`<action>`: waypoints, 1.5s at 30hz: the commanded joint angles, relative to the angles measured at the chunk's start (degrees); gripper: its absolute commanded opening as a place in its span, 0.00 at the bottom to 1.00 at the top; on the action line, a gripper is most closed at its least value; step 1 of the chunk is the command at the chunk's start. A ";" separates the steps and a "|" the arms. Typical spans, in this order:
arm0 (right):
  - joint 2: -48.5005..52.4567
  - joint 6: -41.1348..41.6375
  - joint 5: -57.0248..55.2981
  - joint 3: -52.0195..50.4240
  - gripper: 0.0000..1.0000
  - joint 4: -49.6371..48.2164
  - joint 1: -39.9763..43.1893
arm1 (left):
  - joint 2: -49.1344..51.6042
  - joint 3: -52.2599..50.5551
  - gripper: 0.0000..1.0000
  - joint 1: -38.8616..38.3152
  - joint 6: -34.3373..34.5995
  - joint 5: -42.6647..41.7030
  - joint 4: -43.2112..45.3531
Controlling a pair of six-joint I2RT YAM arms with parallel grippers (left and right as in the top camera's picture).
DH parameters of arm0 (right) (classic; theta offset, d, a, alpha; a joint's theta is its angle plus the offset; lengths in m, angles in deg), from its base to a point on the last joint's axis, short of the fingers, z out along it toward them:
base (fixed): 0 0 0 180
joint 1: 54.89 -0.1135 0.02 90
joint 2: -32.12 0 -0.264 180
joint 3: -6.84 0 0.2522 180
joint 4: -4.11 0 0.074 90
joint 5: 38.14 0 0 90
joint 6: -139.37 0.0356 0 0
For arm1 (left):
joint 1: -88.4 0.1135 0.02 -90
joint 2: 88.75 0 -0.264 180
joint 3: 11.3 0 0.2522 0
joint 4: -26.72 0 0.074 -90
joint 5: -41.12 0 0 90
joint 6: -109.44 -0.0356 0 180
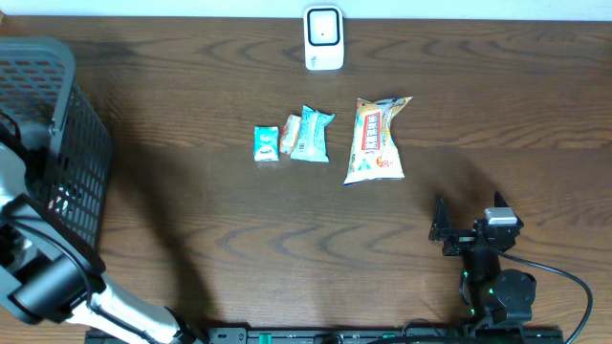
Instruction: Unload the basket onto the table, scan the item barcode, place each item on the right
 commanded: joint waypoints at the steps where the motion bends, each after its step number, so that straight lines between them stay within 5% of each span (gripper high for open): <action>1: -0.15 0.61 -0.24 -0.09 0.99 0.24 -0.31 | 3.04 -0.17 0.98 0.26 -1.40 0.74 -0.28; 9: -0.15 0.61 -0.24 -0.09 0.99 0.24 -0.31 | 9.16 -0.17 0.97 0.24 -1.33 0.09 -0.17; 15: -0.15 0.61 -0.24 -0.09 0.99 0.24 -0.31 | 9.70 -0.11 0.64 0.24 -1.33 0.09 -0.61; 20: -0.15 0.61 -0.24 -0.09 0.99 0.24 -0.31 | 7.41 1.46 0.59 0.24 -1.29 0.09 -3.10; 37: -0.15 0.61 -0.24 -0.09 0.99 0.24 -0.31 | -32.70 2.32 0.59 0.24 5.62 0.07 5.46; 41: -0.15 0.61 -0.24 -0.09 0.99 0.24 -0.31 | -42.14 2.32 0.59 0.09 7.69 -10.88 11.47; 45: -0.15 0.61 -0.24 -0.09 0.99 0.24 -0.31 | -46.42 2.32 0.59 -3.93 17.94 -29.33 18.08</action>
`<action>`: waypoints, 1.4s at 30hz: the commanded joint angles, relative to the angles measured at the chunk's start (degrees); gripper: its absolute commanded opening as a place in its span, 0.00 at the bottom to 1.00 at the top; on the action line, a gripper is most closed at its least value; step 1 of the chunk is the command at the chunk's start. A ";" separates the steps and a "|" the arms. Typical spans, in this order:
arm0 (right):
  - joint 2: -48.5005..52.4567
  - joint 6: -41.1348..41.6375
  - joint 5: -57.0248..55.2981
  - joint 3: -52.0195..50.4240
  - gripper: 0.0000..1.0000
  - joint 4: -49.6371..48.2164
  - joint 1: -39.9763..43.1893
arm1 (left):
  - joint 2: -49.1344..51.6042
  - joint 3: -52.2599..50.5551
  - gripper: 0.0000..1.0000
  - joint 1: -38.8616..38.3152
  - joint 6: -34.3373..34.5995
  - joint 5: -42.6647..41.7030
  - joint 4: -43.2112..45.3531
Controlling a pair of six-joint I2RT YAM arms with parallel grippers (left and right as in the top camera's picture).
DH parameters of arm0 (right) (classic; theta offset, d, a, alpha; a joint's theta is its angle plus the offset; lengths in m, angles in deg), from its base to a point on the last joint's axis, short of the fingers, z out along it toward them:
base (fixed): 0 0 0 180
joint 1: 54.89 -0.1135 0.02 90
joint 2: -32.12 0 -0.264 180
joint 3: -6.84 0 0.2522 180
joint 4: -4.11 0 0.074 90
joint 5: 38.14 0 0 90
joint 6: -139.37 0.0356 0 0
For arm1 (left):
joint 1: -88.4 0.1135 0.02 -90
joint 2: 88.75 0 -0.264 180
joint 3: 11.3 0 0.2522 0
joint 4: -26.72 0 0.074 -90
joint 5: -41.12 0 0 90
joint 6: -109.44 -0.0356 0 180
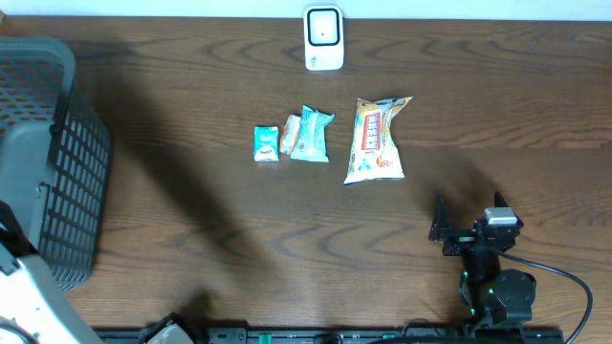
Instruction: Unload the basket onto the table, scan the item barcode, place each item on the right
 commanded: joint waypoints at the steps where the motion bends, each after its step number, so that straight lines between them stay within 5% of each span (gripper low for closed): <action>1: -0.15 0.61 -0.24 -0.09 0.99 0.26 -0.31 | -1.09 0.37 0.59 -4.98 9.03 -18.34 2.99; 7: -0.15 0.61 -0.24 -0.09 0.99 0.26 -0.31 | 4.22 0.35 0.59 -21.49 8.37 -20.65 2.29; 11: -0.15 0.61 -0.24 -0.09 0.99 0.26 -0.31 | 12.26 0.35 0.60 -33.07 -2.97 -19.10 2.27; 17: -0.15 0.61 -0.24 -0.09 0.99 0.26 -0.31 | 26.77 0.35 0.60 -42.38 -8.37 -1.73 0.26; 29: -0.13 0.61 -0.24 -0.09 0.99 0.26 -0.31 | 48.74 0.35 0.61 -46.51 -8.72 0.96 -1.66; 31: -0.13 0.61 -0.24 -0.09 0.99 0.26 -0.31 | 49.11 0.35 0.77 -46.53 -9.88 2.86 -3.26; 42: -0.04 0.61 -0.24 -0.09 0.99 0.26 -0.31 | 42.12 0.37 0.84 -46.53 -11.06 6.58 -12.44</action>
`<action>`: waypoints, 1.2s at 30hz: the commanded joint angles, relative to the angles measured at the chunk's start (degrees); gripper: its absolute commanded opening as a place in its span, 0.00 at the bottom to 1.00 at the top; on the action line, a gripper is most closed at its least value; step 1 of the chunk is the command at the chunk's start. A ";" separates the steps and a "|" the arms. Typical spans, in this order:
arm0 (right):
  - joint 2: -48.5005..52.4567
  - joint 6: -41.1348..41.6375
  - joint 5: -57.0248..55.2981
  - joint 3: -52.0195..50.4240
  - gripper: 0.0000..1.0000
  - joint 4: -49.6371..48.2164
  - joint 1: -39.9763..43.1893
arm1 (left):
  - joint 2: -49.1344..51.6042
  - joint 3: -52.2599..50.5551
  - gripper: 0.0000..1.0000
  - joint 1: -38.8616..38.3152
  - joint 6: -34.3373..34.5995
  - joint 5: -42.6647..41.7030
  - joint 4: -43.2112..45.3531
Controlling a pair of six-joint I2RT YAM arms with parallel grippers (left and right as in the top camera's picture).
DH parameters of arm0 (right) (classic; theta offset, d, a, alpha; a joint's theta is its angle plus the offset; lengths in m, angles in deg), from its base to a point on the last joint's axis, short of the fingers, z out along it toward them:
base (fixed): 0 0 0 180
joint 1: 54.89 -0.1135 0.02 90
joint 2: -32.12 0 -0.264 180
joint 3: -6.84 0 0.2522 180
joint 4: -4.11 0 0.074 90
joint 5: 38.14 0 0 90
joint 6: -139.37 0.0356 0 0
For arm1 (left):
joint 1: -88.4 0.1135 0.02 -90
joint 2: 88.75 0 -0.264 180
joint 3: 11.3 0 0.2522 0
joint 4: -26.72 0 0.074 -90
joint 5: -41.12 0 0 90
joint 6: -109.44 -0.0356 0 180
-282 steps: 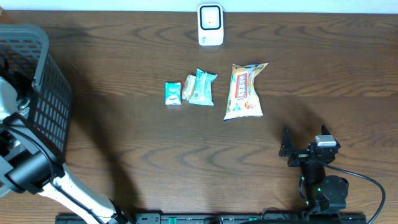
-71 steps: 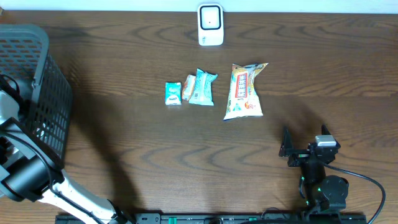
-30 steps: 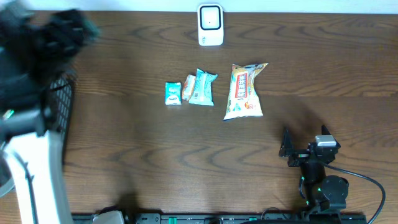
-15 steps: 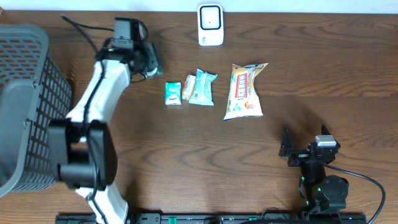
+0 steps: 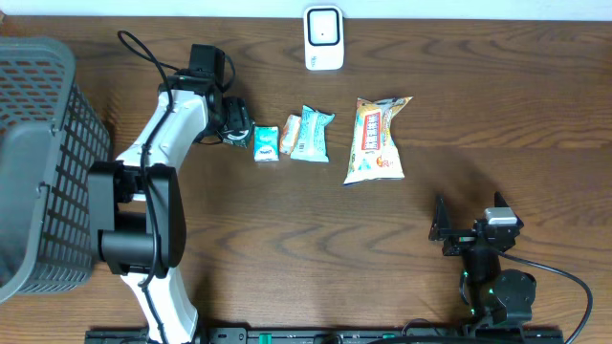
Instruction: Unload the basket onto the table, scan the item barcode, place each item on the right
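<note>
Four snack items lie in a row mid-table: a small teal packet [image 5: 266, 143], a small tan packet [image 5: 291, 137], a larger teal packet [image 5: 312, 134] and a big orange-and-white chip bag [image 5: 375, 140]. The white barcode scanner [image 5: 323, 38] stands at the far edge behind them. My left arm reaches in from the lower left, and its gripper [image 5: 246, 124] sits just left of the small teal packet; its jaws look open, with nothing between them. My right gripper [image 5: 439, 229] rests open near the front right, well away from the items.
A dark mesh basket [image 5: 48, 162] fills the left side of the table, close beside the left arm's elbow. A black cable [image 5: 564, 287] runs off from the right arm's base.
The left arm was only a blurred shape at the lower-left corner. It now stretches across the table with its gripper beside the small teal packet. Items and right arm are unmoved.
At first the left arm lay folded at the lower left beside the basket. Later it showed only as a blur in that corner. Now its gripper is up against the left end of the snack row. The right arm has stayed put throughout.
</note>
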 commanded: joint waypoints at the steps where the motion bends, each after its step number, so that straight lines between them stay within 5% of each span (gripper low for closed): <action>1: -0.07 0.61 -0.24 -0.09 0.99 0.22 -0.31 | -9.22 0.31 0.84 0.02 -1.09 1.51 -1.64; 6: -0.07 0.61 -0.24 -0.09 0.99 0.24 -0.31 | -24.06 0.31 0.97 0.02 -1.05 1.53 -7.39; 14: -0.07 0.61 -0.24 -0.09 0.99 0.24 -0.31 | -41.35 0.31 0.98 0.02 -0.61 1.07 -24.92; 24: -0.07 0.61 -0.24 -0.09 0.99 0.24 -0.31 | -43.47 0.31 0.98 0.02 3.61 1.14 -39.54; 36: -0.07 0.61 -0.24 -0.09 0.99 0.24 -0.31 | -43.47 0.31 0.98 0.02 3.61 1.16 -40.15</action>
